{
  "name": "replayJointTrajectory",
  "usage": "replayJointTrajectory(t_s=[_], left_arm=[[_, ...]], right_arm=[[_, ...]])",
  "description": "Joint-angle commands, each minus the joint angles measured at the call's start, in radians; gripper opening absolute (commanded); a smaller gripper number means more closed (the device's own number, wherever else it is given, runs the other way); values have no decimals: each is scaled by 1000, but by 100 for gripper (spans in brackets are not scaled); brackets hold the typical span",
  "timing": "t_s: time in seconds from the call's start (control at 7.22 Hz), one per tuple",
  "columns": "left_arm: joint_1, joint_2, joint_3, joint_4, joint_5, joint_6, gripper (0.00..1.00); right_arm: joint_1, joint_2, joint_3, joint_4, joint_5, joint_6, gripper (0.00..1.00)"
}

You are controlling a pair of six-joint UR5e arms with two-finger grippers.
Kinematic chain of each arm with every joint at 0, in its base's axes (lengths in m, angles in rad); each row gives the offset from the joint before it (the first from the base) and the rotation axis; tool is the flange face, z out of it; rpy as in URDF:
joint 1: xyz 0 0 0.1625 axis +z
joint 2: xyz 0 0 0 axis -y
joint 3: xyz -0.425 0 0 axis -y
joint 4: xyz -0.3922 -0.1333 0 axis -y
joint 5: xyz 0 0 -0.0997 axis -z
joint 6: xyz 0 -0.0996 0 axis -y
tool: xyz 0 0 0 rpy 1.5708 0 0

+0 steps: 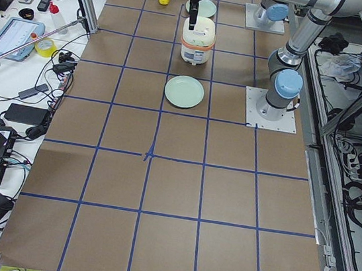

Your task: Press rice cooker button

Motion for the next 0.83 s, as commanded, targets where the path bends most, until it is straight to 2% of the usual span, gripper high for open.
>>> replayJointTrajectory(t_s=[0.0, 0.14, 0.42, 0.69], left_arm=[[0, 0, 0, 0, 0, -1, 100], [0, 0, 0, 0, 0, 1, 100], [0, 0, 0, 0, 0, -1, 100], [0, 0, 0, 0, 0, 1, 100]], right_arm=[[5, 1, -11, 8, 78, 26, 17], [27, 4, -7, 9, 94, 31, 4], [150, 31, 19, 20, 80, 230, 4], [263, 77, 31, -3, 79, 349, 1]])
